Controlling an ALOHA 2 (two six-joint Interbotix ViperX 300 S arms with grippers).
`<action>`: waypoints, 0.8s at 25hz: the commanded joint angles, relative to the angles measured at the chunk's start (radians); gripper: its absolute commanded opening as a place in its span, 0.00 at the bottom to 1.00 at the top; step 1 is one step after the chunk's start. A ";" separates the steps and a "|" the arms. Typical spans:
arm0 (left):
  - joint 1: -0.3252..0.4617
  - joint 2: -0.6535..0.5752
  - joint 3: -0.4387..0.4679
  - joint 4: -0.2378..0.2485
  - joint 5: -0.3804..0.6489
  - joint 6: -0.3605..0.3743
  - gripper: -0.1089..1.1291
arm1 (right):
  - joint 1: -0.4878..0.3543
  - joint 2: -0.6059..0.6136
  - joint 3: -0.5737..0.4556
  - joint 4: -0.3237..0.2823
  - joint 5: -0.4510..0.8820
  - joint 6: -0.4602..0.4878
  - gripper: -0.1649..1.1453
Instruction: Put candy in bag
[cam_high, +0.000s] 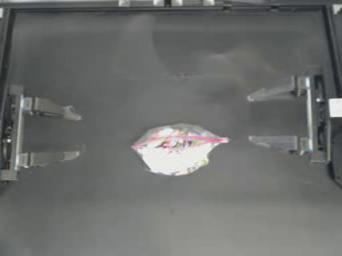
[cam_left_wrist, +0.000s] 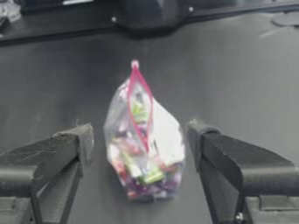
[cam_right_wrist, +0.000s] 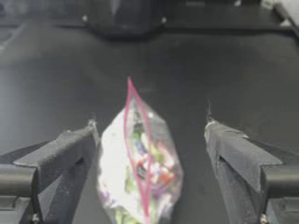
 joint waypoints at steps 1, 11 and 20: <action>0.000 -0.029 -0.005 -0.002 -0.002 -0.002 0.86 | 0.000 -0.008 -0.005 -0.003 -0.006 0.002 0.90; 0.000 -0.095 0.011 -0.002 -0.002 -0.002 0.86 | 0.000 -0.048 0.011 0.006 -0.006 0.003 0.90; 0.008 -0.124 0.011 0.000 -0.002 0.000 0.86 | 0.000 -0.077 0.023 0.006 -0.028 0.005 0.90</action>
